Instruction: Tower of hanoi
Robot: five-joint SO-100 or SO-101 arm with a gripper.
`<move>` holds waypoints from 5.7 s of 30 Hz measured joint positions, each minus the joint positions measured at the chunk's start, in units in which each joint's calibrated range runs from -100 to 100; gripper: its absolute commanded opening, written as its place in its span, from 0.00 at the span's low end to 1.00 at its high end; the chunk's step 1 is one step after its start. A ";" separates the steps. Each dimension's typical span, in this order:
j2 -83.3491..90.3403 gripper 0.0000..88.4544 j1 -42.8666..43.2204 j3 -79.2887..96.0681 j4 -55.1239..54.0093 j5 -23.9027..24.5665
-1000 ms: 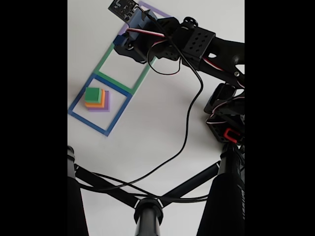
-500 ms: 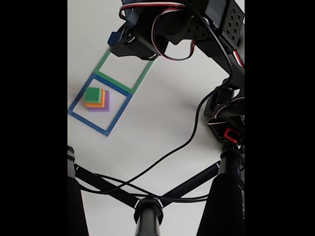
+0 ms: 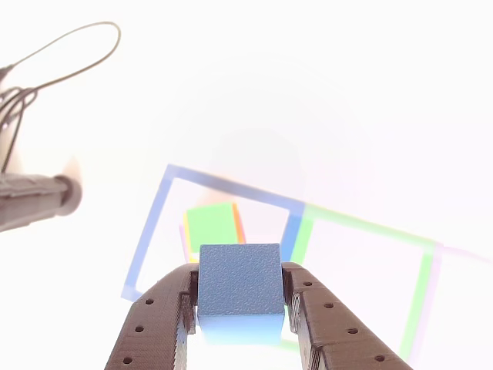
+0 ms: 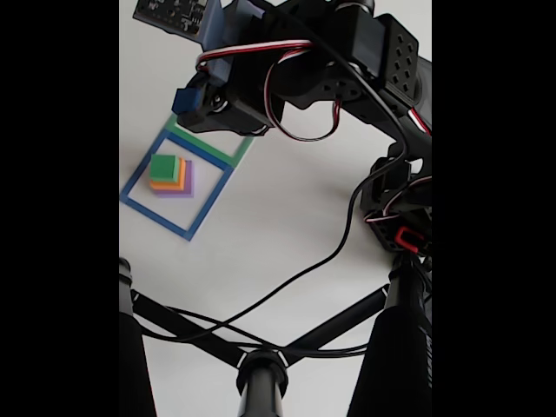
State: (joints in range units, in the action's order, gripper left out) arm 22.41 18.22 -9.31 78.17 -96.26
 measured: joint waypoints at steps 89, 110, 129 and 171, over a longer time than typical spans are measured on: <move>-11.65 0.26 3.52 69.97 -102.17 -3.74; 10.38 0.00 1.88 18.97 -19.10 -3.74; 9.79 0.00 1.96 -8.36 9.07 -1.58; 58.51 0.00 -12.44 56.66 -4.74 127.88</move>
State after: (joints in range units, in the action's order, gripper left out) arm 80.92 5.77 47.35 73.43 31.63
